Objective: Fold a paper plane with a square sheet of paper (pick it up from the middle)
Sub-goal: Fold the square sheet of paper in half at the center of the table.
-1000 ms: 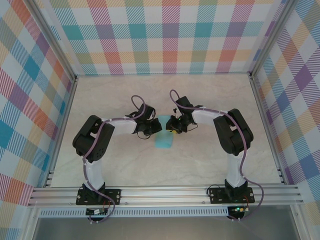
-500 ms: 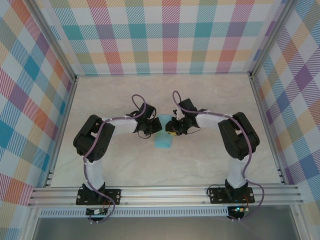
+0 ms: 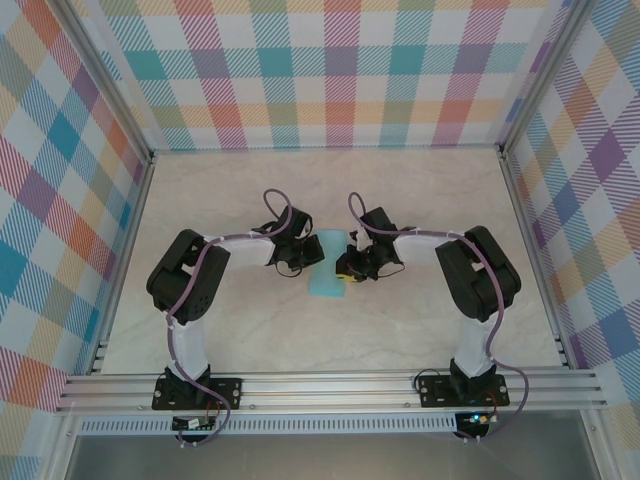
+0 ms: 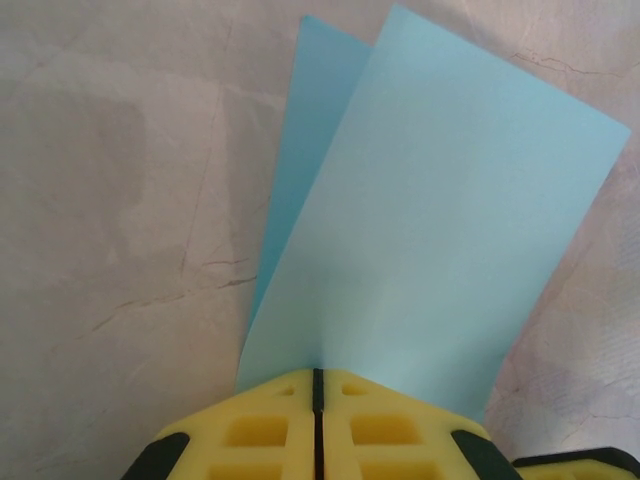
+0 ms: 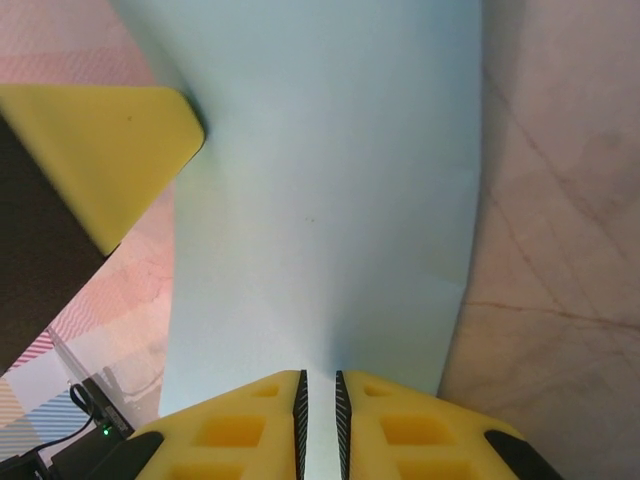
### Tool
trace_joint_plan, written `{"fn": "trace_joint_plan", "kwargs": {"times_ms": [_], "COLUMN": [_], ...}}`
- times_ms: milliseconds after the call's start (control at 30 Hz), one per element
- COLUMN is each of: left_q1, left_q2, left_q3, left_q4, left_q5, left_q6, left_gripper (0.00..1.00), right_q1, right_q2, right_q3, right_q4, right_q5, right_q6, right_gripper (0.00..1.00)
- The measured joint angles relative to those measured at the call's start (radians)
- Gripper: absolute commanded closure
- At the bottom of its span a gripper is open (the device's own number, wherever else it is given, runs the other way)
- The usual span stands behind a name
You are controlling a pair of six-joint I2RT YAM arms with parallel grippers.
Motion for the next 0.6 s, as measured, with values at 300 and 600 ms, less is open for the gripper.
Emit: {"fn": "trace_joint_plan", "kwargs": {"times_ms": [300,600], "left_q1": [0.0,0.0], "left_q2": [0.001,0.006], "left_q3": [0.0,0.006], "left_q4": [0.0,0.001], "left_q5": [0.0,0.003], "left_q6": [-0.008,-0.008], "left_gripper": [0.92,0.92], "right_q1": [0.023,0.032], "right_q2": [-0.014,-0.055], "right_q3": [-0.053,-0.107], "right_q4": [-0.008,0.003], "right_q5": [-0.021,-0.034], "right_q6": [0.0,0.0], "right_gripper": [0.85,0.85]}}
